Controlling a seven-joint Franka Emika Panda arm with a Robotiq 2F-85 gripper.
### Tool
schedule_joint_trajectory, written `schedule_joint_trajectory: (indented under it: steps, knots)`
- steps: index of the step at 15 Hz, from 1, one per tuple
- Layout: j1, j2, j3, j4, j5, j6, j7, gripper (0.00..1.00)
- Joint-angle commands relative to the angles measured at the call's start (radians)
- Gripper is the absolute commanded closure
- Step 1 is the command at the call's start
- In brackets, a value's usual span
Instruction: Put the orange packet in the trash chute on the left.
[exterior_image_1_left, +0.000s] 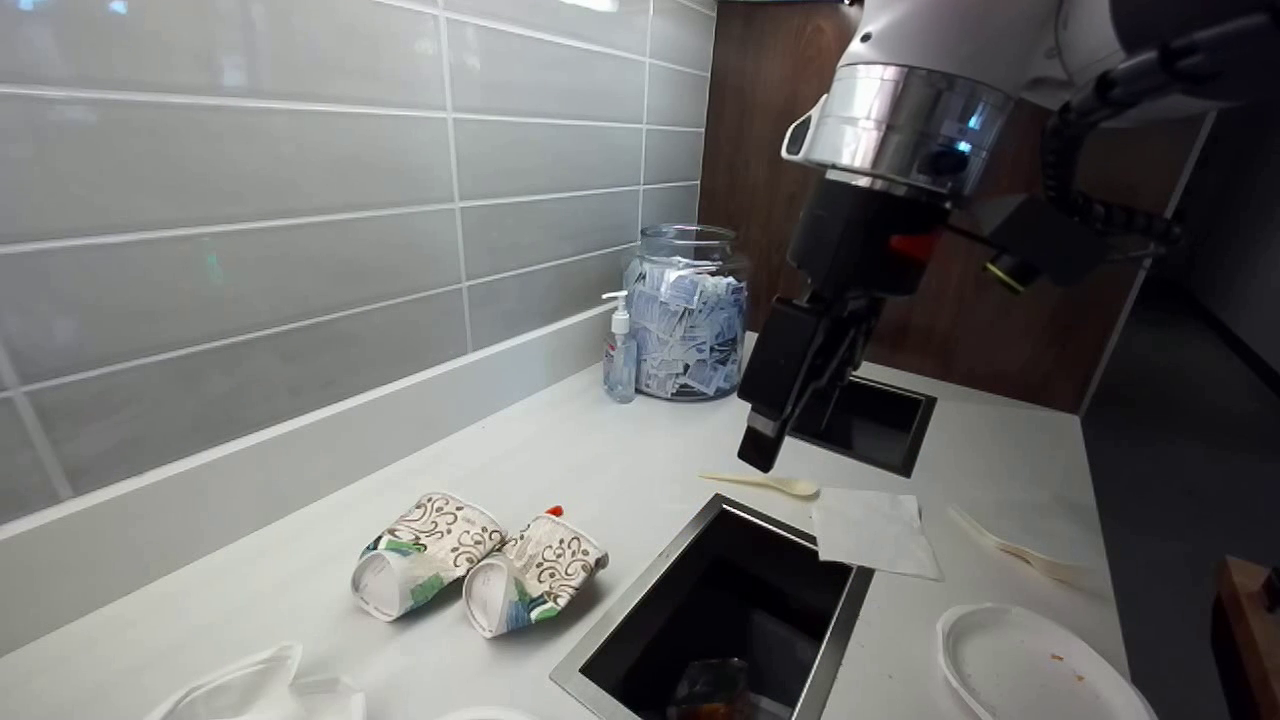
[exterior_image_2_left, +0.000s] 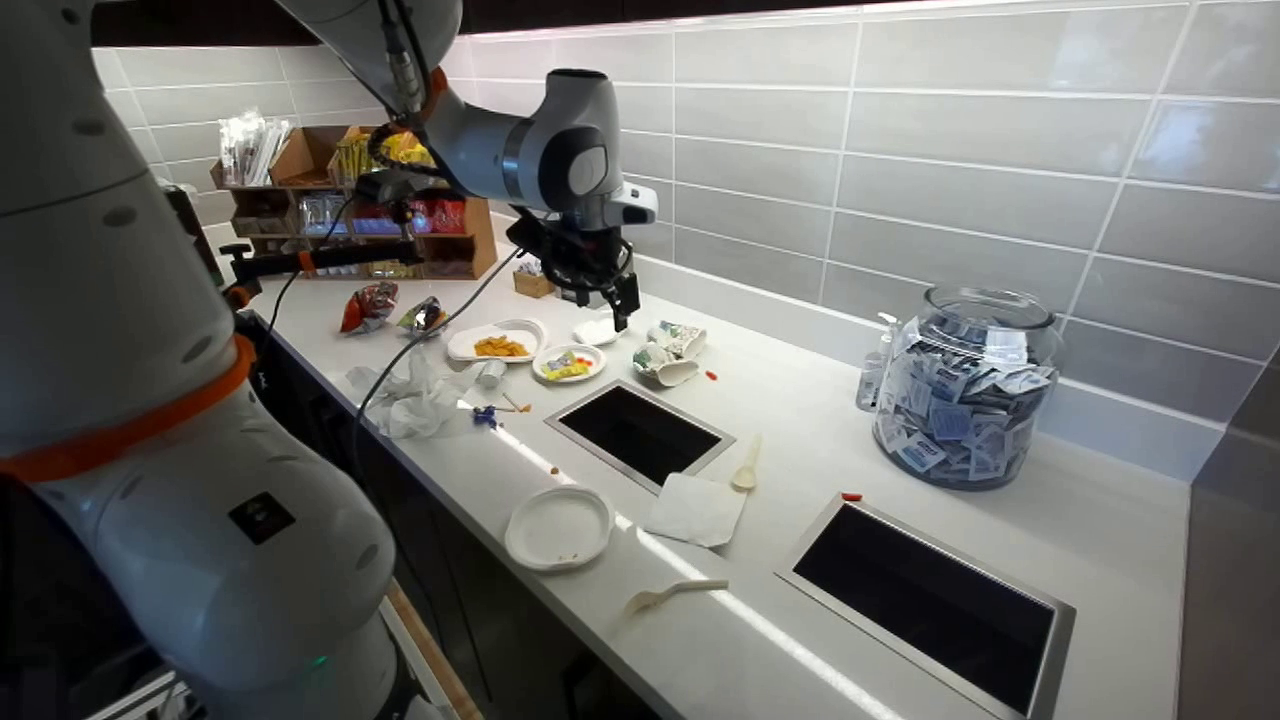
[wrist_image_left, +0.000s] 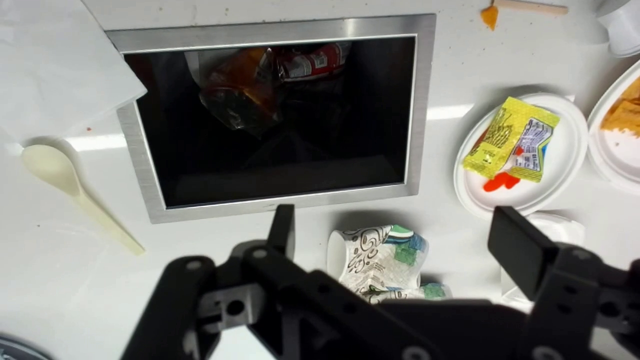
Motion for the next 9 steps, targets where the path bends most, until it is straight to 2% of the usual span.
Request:
schedule_joint_trajectory:
  steps: [1,5,6,9]
  knots:
    - [-0.003,0.011,-0.002,0.004,-0.01,0.015,-0.005,0.0]
    - [0.0,0.007,-0.009,-0.002,0.012,0.002,-0.056,0.0]
    - [0.0,0.0,-0.003,0.002,0.001,-0.002,-0.022,0.0]
    - [0.0,0.003,-0.006,0.002,0.001,-0.002,-0.039,0.0]
